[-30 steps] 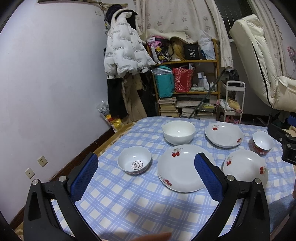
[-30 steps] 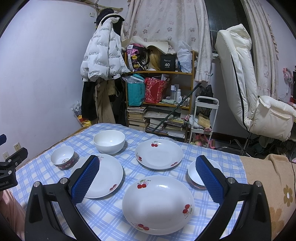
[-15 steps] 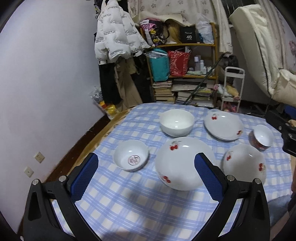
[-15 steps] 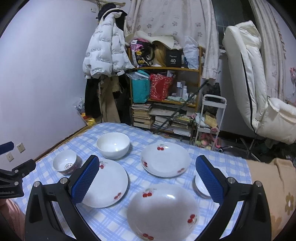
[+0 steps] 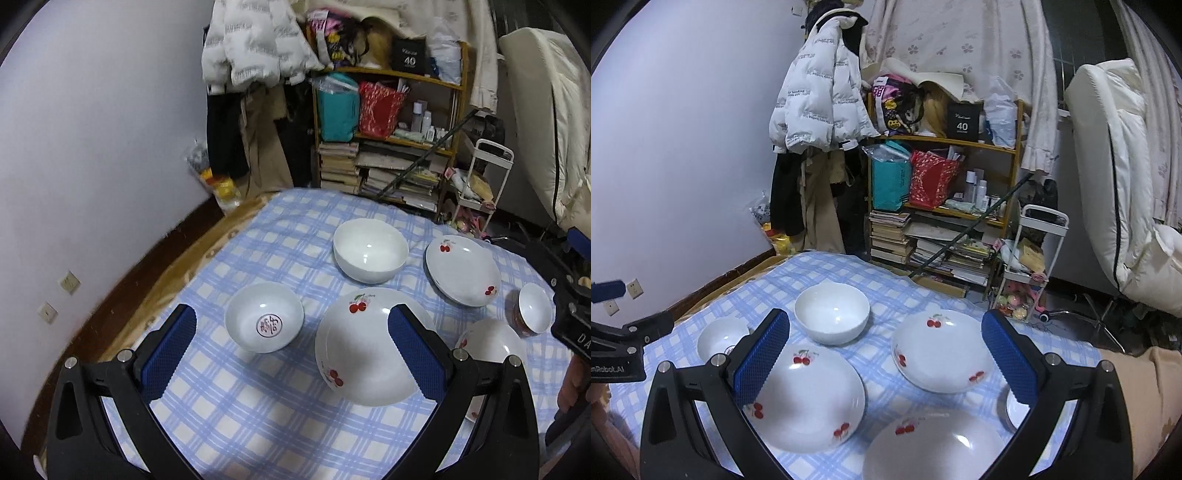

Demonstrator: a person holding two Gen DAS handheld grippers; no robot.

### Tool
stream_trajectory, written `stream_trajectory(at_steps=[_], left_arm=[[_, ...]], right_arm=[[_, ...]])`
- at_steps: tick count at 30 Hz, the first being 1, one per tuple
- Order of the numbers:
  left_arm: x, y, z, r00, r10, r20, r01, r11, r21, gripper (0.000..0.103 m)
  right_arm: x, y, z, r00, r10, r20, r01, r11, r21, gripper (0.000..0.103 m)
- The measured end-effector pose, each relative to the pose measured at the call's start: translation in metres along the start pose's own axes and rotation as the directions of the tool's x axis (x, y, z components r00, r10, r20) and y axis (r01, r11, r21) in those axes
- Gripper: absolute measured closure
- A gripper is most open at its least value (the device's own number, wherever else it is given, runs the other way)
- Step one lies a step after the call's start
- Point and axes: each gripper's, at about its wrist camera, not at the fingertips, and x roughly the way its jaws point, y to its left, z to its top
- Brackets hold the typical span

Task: Organize plates and bowls
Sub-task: 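Move the left tool toward the large cherry-print plate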

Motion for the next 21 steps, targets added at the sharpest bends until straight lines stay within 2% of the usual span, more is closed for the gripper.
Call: stream_trajectory(at_steps=[3, 9, 13, 17, 21], left_arm=[[0.019, 0.002, 0.001, 0.999, -0.001, -0.048, 0.001, 1.0, -0.008, 0.001], [0.065, 0.005, -0.018, 0.988, -0.016, -0.153, 0.008, 0.998, -0.056, 0.001], [0.084, -0.003, -0.031, 0.986, 0.07, -0.152, -0.074, 0.997, -0.022, 0.001], [0.113, -0.01, -0.045, 0.968, 0.032, -0.249, -0.04, 0.999, -0.027, 0.001], [0.131, -0.016, -0.056, 0.952, 0.016, -0.305, -0.028, 0.999, -0.033, 0.001]], right_arm=[[0.017, 0.001, 0.006, 1.0, 0.017, -0.019, -0.017, 1.0, -0.007, 0.0], [0.053, 0.009, -0.001, 0.995, 0.041, -0.087, -0.044, 0.998, -0.033, 0.0], [0.079, 0.012, -0.019, 0.988, 0.056, -0.146, -0.06, 0.998, -0.023, 0.0], [0.103, 0.009, -0.032, 0.974, 0.09, -0.206, -0.085, 0.996, 0.029, 0.0], [0.123, 0.009, -0.045, 0.959, 0.109, -0.262, -0.102, 0.994, 0.038, 0.0]])
